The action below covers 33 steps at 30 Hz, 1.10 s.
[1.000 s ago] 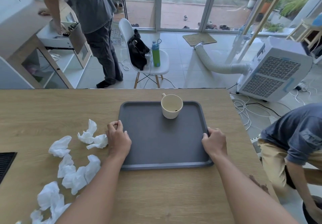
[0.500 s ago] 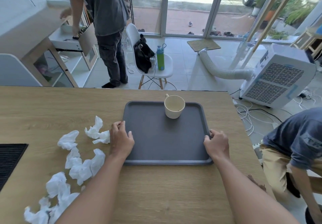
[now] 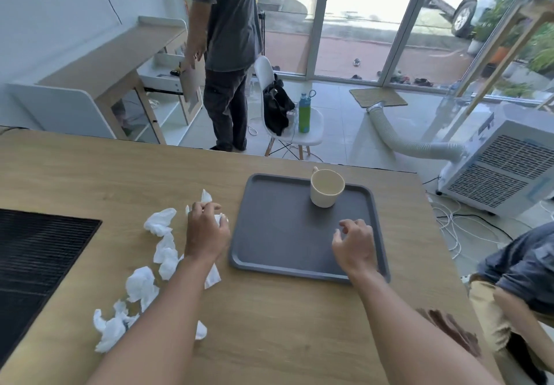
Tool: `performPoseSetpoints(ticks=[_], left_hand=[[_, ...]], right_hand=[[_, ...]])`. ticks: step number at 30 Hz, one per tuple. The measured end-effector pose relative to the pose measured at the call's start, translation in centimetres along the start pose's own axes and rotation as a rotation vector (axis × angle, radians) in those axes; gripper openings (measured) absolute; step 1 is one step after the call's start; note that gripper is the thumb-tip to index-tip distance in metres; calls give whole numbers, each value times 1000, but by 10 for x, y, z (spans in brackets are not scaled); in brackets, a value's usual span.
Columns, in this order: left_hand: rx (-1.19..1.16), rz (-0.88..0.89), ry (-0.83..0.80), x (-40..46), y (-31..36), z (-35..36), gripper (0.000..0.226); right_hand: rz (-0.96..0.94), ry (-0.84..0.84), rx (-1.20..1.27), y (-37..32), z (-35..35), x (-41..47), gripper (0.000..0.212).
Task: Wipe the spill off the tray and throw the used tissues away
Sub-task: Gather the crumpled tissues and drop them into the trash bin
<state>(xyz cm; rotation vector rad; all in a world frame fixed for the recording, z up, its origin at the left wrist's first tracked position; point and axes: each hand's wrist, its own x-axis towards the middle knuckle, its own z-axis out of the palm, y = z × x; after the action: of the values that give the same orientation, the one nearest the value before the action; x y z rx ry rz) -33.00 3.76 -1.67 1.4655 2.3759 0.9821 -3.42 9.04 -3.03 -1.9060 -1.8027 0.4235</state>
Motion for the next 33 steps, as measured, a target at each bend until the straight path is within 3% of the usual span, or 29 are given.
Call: performPoseSetpoints(ticks=[8, 16, 19, 23, 26, 30, 33], left_hand=[[69, -77, -69, 18, -39, -33, 34], [226, 43, -325, 56, -58, -40, 77], [299, 158, -434, 68, -70, -33, 82], [325, 225, -561, 78, -81, -21, 77], [299, 192, -542, 79, -84, -15, 61], [219, 170, -441, 74, -89, -16, 34], [186, 167, -404, 69, -86, -18, 22]], right_hand=[[-151, -149, 81, -80, 49, -16, 25], [-418, -329, 85, -168, 97, -22, 28], [-489, -439, 57, -191, 109, -18, 38], [-542, -587, -16, -208, 123, -11, 45], [-516, -665, -46, -213, 129, -11, 52], [-554, -614, -52, -211, 138, -20, 26], [-529, -573, -3, -208, 136, -24, 21]])
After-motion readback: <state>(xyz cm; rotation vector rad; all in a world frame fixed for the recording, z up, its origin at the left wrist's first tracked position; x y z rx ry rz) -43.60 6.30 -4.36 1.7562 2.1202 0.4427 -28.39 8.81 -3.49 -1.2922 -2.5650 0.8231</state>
